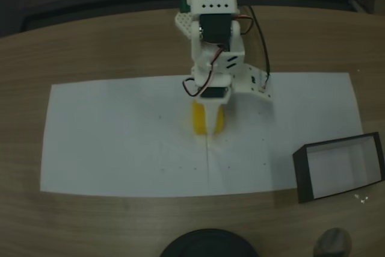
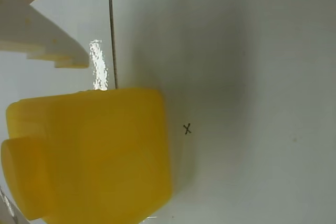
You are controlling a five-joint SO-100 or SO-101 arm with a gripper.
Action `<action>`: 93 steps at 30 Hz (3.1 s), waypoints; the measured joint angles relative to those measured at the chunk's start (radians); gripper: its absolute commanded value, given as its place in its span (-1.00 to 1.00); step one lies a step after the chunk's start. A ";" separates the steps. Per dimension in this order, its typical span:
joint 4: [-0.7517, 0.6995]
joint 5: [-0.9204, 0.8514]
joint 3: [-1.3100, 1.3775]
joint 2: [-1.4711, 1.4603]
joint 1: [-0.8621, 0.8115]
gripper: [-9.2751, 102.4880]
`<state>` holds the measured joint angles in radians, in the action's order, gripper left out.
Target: Grab a yellow square and put it in the box.
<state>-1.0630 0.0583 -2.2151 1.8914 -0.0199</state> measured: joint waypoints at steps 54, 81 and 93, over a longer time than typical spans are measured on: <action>-0.149 0.035 1.546 -0.842 0.646 -0.59; -0.609 0.041 1.736 -0.565 0.368 -0.82; -0.667 -0.049 1.279 0.224 0.018 -0.82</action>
<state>-1.7303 0.0092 -0.9357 2.1154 -0.0015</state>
